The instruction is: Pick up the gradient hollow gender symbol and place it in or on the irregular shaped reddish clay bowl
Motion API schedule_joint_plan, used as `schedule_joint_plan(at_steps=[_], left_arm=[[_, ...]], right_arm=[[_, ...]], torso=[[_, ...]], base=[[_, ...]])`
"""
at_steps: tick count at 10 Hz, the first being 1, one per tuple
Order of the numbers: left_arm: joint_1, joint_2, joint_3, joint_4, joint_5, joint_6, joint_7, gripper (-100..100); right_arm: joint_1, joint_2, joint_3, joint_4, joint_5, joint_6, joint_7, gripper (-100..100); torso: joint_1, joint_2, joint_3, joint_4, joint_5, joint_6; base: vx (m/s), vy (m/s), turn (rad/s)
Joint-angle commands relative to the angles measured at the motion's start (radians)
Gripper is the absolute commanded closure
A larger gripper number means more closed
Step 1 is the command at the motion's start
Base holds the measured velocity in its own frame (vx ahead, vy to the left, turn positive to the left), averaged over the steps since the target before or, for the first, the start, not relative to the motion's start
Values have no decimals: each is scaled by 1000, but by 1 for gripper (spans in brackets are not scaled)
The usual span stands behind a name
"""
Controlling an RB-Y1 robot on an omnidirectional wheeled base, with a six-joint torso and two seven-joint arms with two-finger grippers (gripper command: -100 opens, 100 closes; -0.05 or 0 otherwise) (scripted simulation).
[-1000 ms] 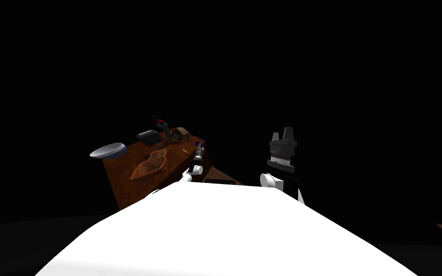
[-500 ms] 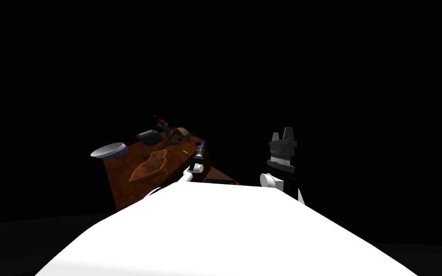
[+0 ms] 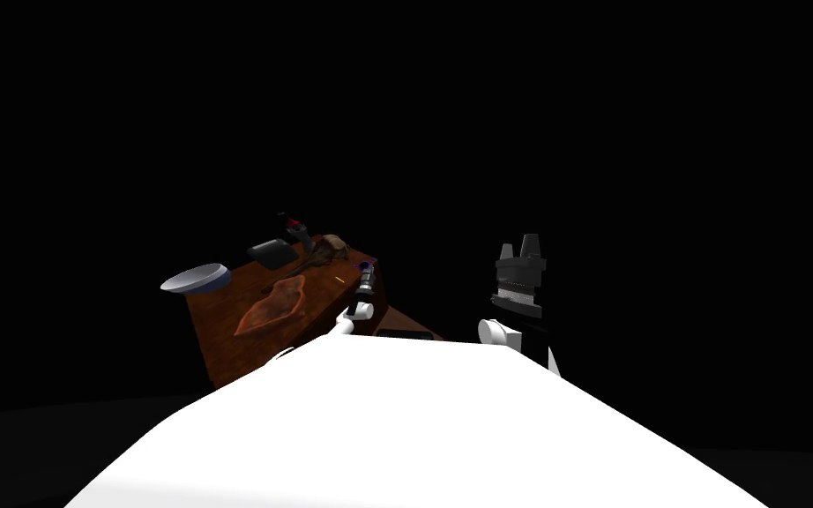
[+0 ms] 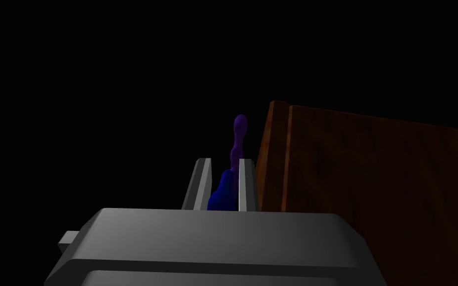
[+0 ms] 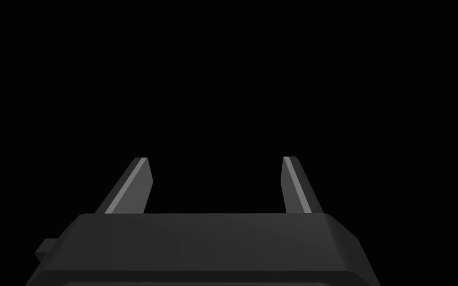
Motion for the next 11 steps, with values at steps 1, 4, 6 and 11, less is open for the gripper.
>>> schedule_joint_plan(at_steps=[1, 4, 6, 11], left_arm=[[0, 0, 0, 0, 0, 0, 0, 100], [-25, 15, 13, -2, 12, 70, 7, 100], [-38, 22, 20, -2, 17, 110, 11, 100], [-92, 48, 49, 0, 37, 240, 24, 100]], right_arm=[[0, 0, 0, 0, 0, 0, 0, 0], [0, 0, 0, 0, 0, 0, 0, 0], [0, 0, 0, 0, 0, 0, 0, 0], [0, 0, 0, 0, 0, 0, 0, 0]], torso=[[0, 0, 0, 0, 0, 0], [1, -1, 0, 1, 0, 0], [2, 0, 0, 1, 0, 0], [2, 0, 0, 0, 0, 0]], base=[[-46, -3, -31], [-41, 8, -26], [-50, 8, -16], [-60, 18, -31]])
